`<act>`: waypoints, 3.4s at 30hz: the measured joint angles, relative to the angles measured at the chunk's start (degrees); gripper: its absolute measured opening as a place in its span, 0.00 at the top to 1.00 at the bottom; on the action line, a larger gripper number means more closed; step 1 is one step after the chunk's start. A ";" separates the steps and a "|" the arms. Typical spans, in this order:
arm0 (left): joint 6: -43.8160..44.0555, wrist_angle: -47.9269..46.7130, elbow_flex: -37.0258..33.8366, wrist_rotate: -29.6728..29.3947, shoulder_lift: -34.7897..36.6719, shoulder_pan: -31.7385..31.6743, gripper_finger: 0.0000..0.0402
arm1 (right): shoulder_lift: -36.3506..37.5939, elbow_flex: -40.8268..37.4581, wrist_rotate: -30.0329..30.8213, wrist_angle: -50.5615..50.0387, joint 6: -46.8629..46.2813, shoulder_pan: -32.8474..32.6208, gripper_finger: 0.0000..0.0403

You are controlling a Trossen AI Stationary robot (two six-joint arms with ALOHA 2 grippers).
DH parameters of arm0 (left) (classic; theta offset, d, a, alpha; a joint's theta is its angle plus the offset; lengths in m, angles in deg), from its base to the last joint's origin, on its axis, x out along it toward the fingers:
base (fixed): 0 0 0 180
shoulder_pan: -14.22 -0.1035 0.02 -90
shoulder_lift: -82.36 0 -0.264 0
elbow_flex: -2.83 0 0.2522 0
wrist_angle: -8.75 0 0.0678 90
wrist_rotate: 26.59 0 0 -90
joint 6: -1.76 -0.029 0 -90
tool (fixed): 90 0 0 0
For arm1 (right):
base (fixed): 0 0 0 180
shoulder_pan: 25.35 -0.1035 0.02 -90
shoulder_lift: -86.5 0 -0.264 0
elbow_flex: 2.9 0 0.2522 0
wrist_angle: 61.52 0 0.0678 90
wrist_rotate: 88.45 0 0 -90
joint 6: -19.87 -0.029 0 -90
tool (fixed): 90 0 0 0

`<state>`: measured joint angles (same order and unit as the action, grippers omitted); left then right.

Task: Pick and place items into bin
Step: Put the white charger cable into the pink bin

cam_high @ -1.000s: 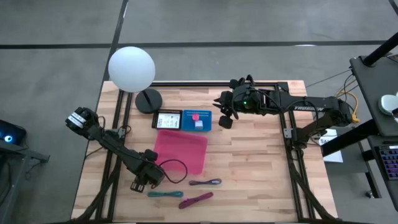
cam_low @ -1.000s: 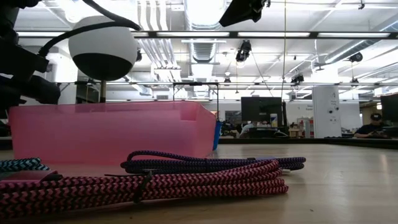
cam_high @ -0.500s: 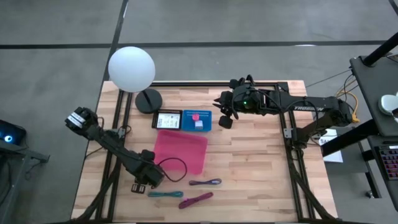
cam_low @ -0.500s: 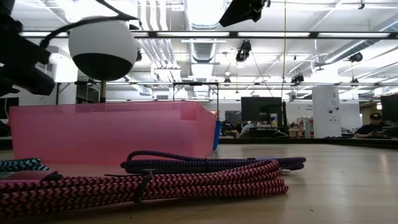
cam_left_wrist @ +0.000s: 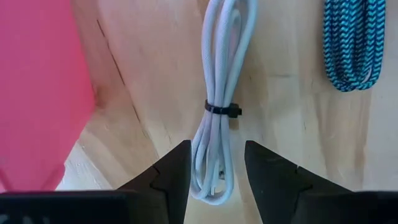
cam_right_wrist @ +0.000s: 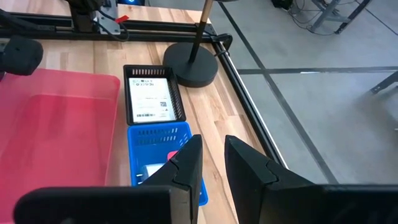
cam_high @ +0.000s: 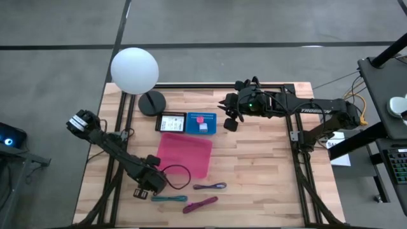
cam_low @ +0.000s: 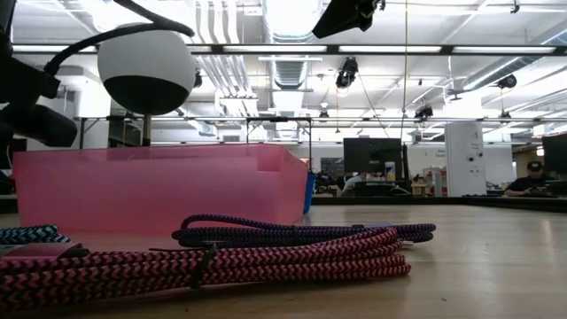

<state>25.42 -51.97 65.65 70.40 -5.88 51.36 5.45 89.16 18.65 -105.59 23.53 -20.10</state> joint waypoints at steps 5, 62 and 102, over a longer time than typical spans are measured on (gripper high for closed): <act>0.04 0.51 -1.00 -1.10 -0.01 0.04 0.67 | 0.00 0.00 0.02 -0.03 0.00 0.00 0.86; -0.50 -14.35 11.74 3.27 5.04 -0.02 0.96 | 0.00 0.00 0.20 -1.18 1.03 0.01 0.86; -9.59 -10.08 16.15 -17.49 -1.65 -25.66 0.96 | 0.00 0.00 0.07 -1.23 -1.69 0.00 0.86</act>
<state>15.83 -62.05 81.80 52.91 -7.53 25.70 5.45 89.16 18.72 -106.81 21.84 -20.10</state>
